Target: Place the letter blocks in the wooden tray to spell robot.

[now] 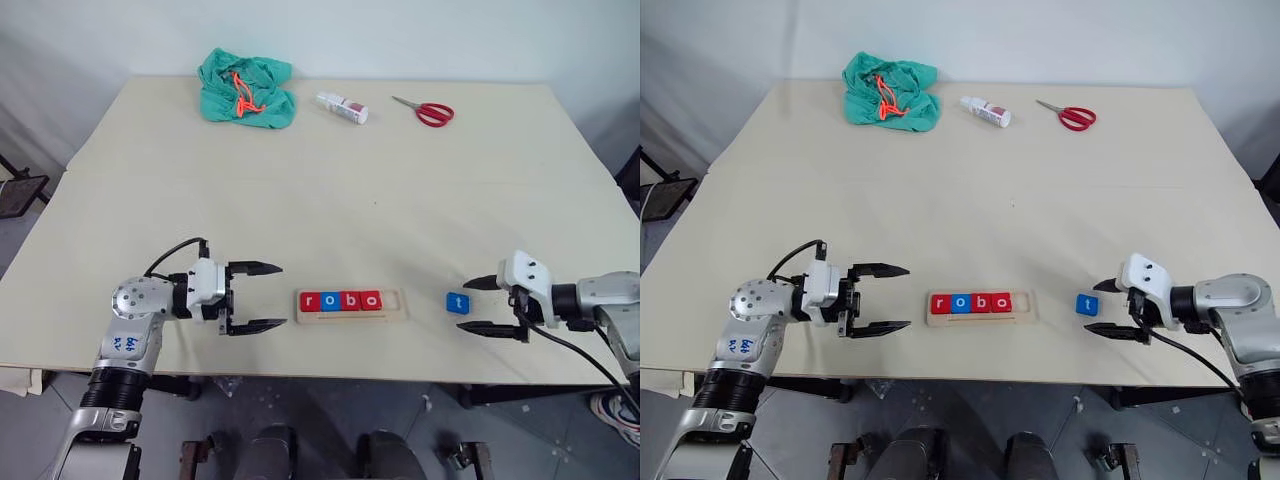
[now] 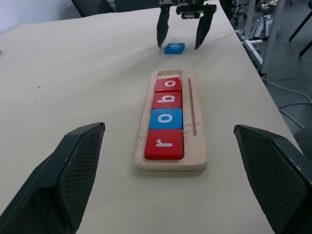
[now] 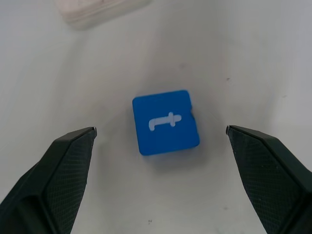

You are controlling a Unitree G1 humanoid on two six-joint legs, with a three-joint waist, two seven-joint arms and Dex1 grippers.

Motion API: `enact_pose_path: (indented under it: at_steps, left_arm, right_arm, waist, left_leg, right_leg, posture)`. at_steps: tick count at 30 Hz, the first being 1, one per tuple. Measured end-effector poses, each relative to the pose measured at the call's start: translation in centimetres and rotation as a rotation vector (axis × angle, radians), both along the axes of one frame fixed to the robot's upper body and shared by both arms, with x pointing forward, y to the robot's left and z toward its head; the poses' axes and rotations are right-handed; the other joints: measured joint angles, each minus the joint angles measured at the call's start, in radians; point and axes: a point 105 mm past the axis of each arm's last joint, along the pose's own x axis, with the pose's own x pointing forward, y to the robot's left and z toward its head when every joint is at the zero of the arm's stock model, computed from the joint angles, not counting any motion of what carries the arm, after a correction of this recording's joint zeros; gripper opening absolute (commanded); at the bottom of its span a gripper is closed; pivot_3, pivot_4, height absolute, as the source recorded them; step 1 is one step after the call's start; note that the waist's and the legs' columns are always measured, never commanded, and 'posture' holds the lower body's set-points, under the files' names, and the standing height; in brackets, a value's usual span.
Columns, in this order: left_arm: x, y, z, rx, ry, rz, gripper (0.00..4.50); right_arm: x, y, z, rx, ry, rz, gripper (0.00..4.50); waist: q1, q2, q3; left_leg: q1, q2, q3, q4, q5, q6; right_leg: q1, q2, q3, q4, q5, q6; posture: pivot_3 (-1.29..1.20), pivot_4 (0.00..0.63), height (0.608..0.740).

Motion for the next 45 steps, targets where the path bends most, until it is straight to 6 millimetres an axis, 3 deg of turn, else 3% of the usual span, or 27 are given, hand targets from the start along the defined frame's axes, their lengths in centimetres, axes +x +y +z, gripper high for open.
enact_pose_path:
  at_steps: [3,10,17,25,32,45]
  left_arm:
    - [0.0,0.0,0.0,0.0,-0.001,0.0,4.5]
    - [0.0,0.0,0.1,0.0,-0.005,0.005,4.5]
    - [0.0,0.0,0.2,-0.001,-0.006,0.006,4.5]
    - [0.3,0.1,0.1,-0.002,-0.003,0.009,4.5]
    - [0.4,-0.2,0.4,-0.01,-0.018,-0.004,4.5]
    - [0.1,0.0,-0.2,-0.013,-0.002,0.011,4.5]
  right_arm:
    - [0.8,0.1,0.0,0.007,-0.015,-0.016,3.86]
    - [1.4,0.1,0.0,0.023,-0.029,-0.025,1.48]
    - [1.4,0.8,0.6,0.031,-0.032,-0.013,1.46]
    - [1.3,5.6,4.7,0.048,-0.08,0.113,1.46]
    - [0.1,10.1,3.2,0.006,0.02,0.281,1.46]
    - [0.9,10.4,2.1,-0.028,0.03,0.317,1.46]
  waist:
    - [0.0,0.0,0.0]
    - [-0.001,0.0,0.0]
    - [-0.001,0.0,0.0]
    - [0.0,0.0,0.0]
    - [0.001,0.0,0.0]
    - [-0.002,0.0,0.0]
  left_leg:
    - [0.0,0.0,0.0,0.0,0.0,0.0]
    - [0.0,0.0,0.0,0.0,0.0,0.0]
    - [0.0,0.0,0.0,0.0,0.0,0.0]
    - [0.0,0.0,0.0,0.001,0.0,0.0]
    - [-0.001,0.0,-0.002,0.001,0.0,0.0]
    - [-0.002,0.0,-0.003,0.001,0.0,0.0]
  right_leg:
    - [0.0,0.0,0.0,0.0,0.0,0.0]
    - [0.0,0.0,0.0,0.0,0.0,0.0]
    - [0.0,0.0,0.0,0.0,0.0,0.0]
    - [0.0,0.0,0.0,0.0,0.0,0.0]
    - [-0.001,0.0,-0.001,0.0,0.0,0.0]
    - [-0.001,0.0,-0.002,0.001,0.0,0.0]
  posture:
    - [0.0,0.15,0.74]
    - [0.0,0.15,0.74]
    - [0.0,0.15,0.74]
    - [0.0,0.15,0.74]
    - [0.0,0.15,0.74]
    - [0.0,0.15,0.74]
